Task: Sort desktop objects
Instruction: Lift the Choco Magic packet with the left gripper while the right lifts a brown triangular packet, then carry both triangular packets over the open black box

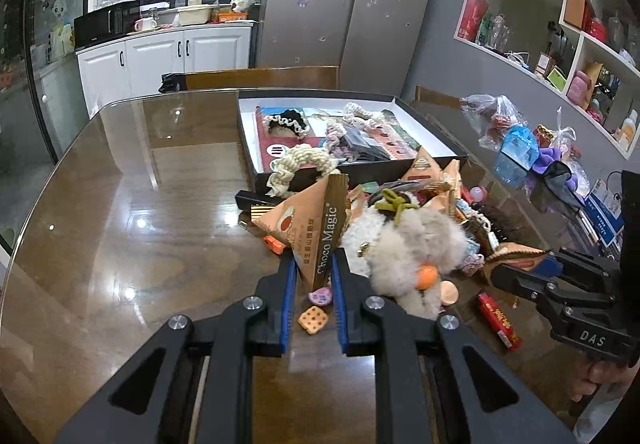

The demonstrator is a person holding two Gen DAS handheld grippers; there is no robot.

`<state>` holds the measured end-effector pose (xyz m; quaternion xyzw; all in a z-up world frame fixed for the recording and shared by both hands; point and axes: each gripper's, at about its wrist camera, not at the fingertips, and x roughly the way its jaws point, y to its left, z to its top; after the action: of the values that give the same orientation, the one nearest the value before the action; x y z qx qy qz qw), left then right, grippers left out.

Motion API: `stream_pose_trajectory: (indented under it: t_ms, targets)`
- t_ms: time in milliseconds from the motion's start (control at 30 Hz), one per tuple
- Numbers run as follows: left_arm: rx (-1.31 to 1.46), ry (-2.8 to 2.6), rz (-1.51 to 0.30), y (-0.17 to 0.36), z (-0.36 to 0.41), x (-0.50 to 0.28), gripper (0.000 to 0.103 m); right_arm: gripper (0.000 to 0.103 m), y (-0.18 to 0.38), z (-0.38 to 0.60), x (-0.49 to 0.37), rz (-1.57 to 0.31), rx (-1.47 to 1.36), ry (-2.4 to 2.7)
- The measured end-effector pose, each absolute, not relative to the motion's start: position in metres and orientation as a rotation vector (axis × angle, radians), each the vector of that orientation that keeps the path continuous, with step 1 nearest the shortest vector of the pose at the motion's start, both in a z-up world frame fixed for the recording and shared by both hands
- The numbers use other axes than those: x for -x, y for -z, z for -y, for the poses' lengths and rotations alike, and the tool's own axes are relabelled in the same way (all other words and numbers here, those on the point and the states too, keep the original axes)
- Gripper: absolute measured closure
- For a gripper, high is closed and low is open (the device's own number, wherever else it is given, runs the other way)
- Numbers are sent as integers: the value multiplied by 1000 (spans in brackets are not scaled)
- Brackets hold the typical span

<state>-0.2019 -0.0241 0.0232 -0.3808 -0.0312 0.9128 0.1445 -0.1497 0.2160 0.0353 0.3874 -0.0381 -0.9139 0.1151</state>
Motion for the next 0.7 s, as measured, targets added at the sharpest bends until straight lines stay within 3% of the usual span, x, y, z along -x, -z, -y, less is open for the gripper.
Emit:
stream_pose_trajectory:
  t_ms: [700]
  targets:
    - [1154, -2661, 106, -38, -17, 232, 86, 66, -67, -215, 185, 96, -1080, 2730]
